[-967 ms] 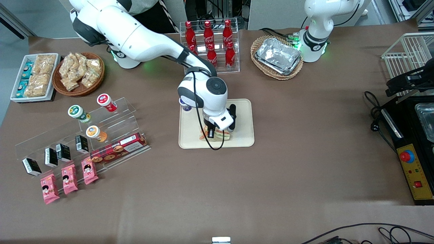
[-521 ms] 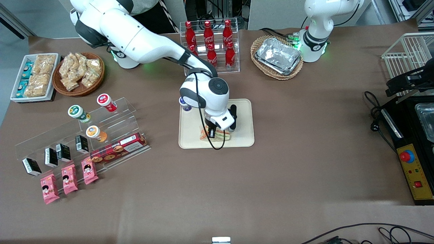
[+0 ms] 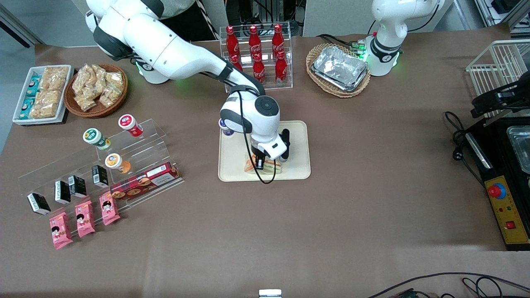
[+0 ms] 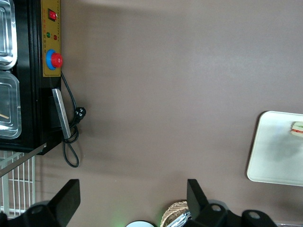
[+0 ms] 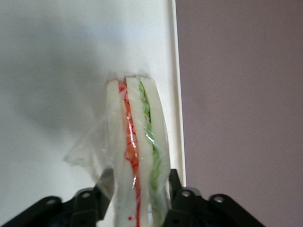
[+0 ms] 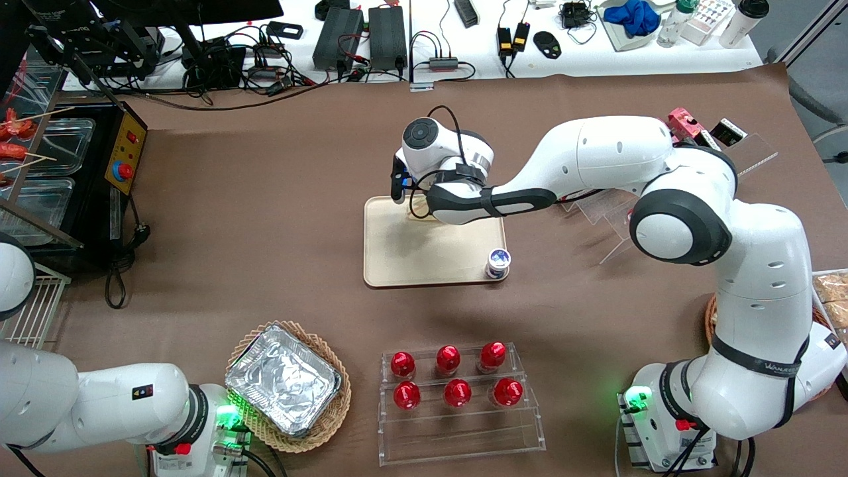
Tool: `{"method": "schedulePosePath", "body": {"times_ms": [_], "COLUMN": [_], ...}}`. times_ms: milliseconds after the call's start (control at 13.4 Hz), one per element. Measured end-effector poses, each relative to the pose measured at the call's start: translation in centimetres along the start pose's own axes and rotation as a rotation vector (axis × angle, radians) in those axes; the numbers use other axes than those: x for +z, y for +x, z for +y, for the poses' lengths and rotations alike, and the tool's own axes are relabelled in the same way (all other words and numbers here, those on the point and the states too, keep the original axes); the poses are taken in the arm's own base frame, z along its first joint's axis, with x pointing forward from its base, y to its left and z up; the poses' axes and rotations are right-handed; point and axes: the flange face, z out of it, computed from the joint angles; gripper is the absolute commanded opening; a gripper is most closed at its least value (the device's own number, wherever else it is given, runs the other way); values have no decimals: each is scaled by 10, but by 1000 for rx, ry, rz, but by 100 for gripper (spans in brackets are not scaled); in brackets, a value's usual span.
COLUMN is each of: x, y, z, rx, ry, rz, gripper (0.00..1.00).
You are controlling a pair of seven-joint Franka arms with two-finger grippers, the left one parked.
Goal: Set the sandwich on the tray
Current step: 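Open the right gripper to release the sandwich onto the tray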
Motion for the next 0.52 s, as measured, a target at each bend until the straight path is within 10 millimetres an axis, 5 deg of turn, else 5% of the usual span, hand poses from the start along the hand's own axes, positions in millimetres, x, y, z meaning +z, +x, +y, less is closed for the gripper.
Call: {"method": "schedulePosePath", "body": {"times_ms": [149,223,521], "x": [-1,-2,-5], "y": [3,5,9], "z": [-3,-5,-7], "rx": [-5,-9,-39], "ry": [-3,-4,-42], "rz": [7,8,19], "gripper": [85,100,100]}}
